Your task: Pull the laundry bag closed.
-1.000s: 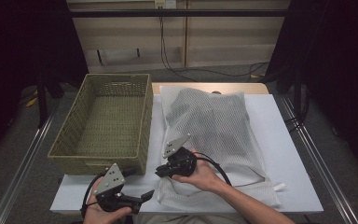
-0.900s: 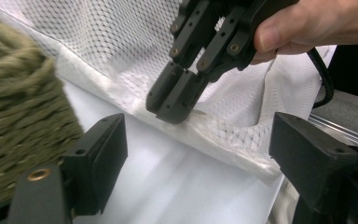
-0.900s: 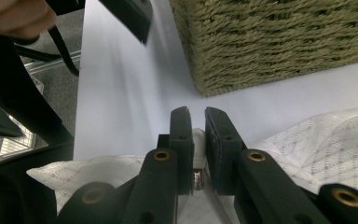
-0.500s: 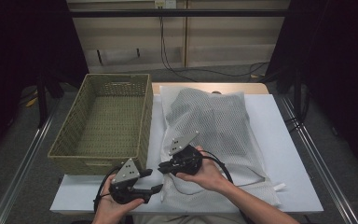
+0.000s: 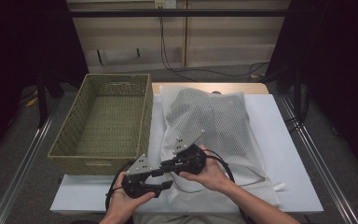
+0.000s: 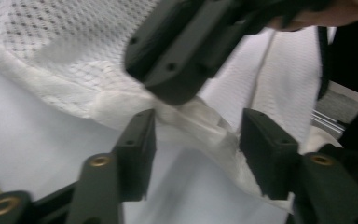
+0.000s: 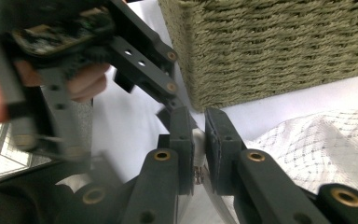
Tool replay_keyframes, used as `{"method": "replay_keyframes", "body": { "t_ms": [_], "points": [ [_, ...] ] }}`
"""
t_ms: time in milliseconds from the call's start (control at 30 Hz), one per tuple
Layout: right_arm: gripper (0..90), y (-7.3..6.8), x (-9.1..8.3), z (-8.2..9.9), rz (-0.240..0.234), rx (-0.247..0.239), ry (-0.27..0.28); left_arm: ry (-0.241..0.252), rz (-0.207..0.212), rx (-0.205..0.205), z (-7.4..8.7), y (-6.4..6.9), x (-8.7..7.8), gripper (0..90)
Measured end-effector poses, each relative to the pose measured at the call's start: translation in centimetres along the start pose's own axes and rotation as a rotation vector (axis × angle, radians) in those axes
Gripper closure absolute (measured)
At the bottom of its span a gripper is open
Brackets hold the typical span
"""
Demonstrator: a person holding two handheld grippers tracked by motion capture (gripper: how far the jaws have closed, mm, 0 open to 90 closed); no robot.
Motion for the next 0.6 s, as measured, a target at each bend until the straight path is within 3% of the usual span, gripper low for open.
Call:
{"method": "replay_keyframes", "body": {
  "t_ms": [200, 267, 600],
  "points": [
    [82.2, 0.0, -0.7, 0.2, -0.002, -0.004, 0.010, 0.017, 0.029, -0.022, -0.4, -0.6, 0.2, 75.3],
    [82.2, 0.0, -0.9, 0.4, -0.012, 0.006, 0.014, 0.007, 0.039, -0.009, -0.4, -0.5, 0.2, 82.9],
    [80.0, -0.3, -2.2, 1.9, 0.006, -0.010, 0.012, -0.004, 0.027, -0.033, -0.2, -0.6, 0.4, 86.2]
  ]
}}
Point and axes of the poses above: each handheld gripper's, and its own axes: x roughly forward along the jaws, z roughly out of its underside, y roughly to its right, the point moved 2 cm from there along x, roughly forward along the jaws, and after that the axes turned 4 degrees about x, right-handed, at the moved point
